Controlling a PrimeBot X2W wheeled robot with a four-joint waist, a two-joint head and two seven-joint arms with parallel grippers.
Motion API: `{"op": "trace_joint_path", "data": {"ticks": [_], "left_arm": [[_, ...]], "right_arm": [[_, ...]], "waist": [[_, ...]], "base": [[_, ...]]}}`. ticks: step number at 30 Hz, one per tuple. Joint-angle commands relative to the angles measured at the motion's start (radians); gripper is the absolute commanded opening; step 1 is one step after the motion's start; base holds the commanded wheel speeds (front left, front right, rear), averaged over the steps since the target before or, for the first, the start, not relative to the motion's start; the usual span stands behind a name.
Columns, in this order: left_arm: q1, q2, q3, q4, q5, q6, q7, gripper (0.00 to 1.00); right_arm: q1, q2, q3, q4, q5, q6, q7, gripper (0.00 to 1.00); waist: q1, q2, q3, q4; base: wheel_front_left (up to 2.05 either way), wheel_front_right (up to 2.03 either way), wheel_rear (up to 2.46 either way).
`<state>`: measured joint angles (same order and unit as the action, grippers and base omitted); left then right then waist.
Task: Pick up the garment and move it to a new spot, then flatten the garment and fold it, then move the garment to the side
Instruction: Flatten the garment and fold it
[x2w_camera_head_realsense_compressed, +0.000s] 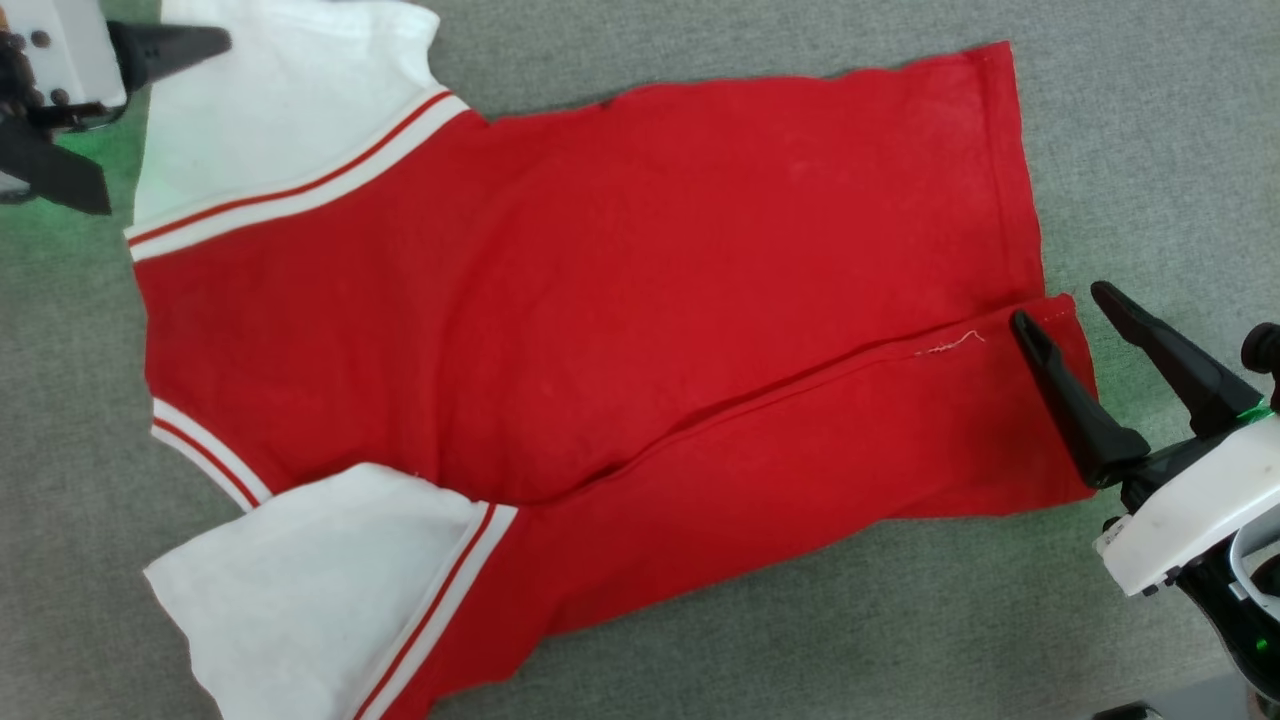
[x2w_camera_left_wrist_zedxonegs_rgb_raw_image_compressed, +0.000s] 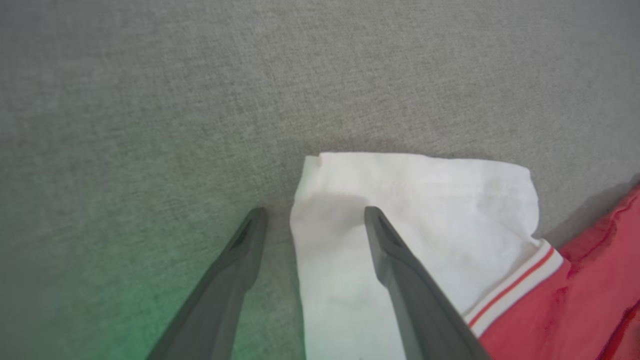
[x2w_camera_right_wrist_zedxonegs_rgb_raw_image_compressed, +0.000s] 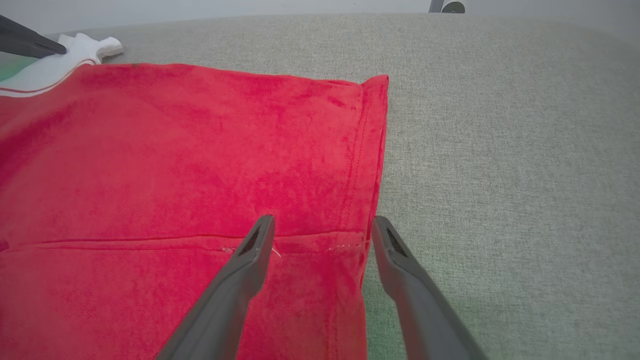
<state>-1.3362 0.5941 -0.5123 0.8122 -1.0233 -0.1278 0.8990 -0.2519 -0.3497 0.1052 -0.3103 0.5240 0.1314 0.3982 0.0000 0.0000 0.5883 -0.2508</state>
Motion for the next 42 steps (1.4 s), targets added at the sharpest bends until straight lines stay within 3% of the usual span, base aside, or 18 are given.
{"op": "trace_joint_path", "data": {"ticks": [1,4,5,6,14,19,27,39,40,41,42], "left_arm": [[0.04,-0.031,-0.018,0.013,-0.014,-0.004,0.025,1.0],[0.043,-0.031,-0.036,-0.01,-0.036,-0.004,0.044,0.39],[0.044,-0.029,-0.04,-0.019,-0.041,-0.004,0.045,0.29],[0.046,-0.028,-0.044,-0.028,-0.045,-0.004,0.041,0.0],[0.047,-0.018,-0.076,-0.08,-0.072,-0.004,-0.027,0.0],[0.035,-0.024,-0.104,-0.102,-0.094,-0.004,-0.054,0.0],[0.009,-0.041,-0.161,-0.137,-0.132,-0.004,-0.078,0.0],[-0.025,-0.037,-0.219,-0.165,-0.185,-0.004,-0.106,0.0],[-0.025,-0.037,-0.229,-0.168,-0.195,-0.004,-0.113,0.0],[-0.026,-0.037,-0.232,-0.17,-0.2,-0.004,-0.115,0.0],[-0.028,-0.036,-0.235,-0.173,-0.208,-0.004,-0.119,0.0]], "right_arm": [[-0.009,0.002,-0.003,0.002,-0.009,-0.002,0.0,1.0],[-0.016,-0.001,-0.006,0.003,-0.004,-0.002,0.005,1.0],[-0.018,-0.002,-0.007,0.003,-0.003,-0.002,0.005,1.0],[-0.02,-0.004,-0.009,0.004,-0.001,-0.002,0.008,1.0],[-0.121,-0.034,-0.008,0.028,0.044,-0.002,0.075,1.0],[-0.294,-0.074,0.01,0.149,0.12,-0.002,0.249,1.0],[-0.562,-0.123,0.067,0.413,0.134,-0.002,0.521,1.0],[-0.742,-0.113,0.143,0.657,0.121,-0.002,0.54,1.0],[-0.75,-0.116,0.177,0.678,0.13,-0.002,0.536,0.79],[-0.753,-0.118,0.189,0.686,0.14,-0.002,0.531,0.47],[-0.757,-0.12,0.197,0.692,0.147,-0.002,0.526,0.35]], "waist": [[0.0,0.0,-0.001,0.002],[0.0,0.0,-0.001,0.005],[0.0,0.0,-0.001,0.007],[0.0,0.0,-0.001,0.009],[0.0,0.0,-0.014,0.028],[0.0,0.0,-0.016,0.049],[0.0,0.0,-0.005,0.095],[0.0,0.0,0.028,0.128],[0.0,0.0,0.03,0.131],[0.0,0.0,0.03,0.133],[0.0,0.0,0.031,0.134]], "base": [[0.0,0.0,0.0],[0.0,0.0,0.0],[0.0,0.0,0.0],[0.0,0.0,0.0],[0.0,0.0,0.0],[0.0,0.0,0.0],[0.0,0.0,0.0],[0.0,0.0,0.0],[0.0,0.0,0.0],[0.0,0.0,0.0],[0.0,0.0,0.0]]}}
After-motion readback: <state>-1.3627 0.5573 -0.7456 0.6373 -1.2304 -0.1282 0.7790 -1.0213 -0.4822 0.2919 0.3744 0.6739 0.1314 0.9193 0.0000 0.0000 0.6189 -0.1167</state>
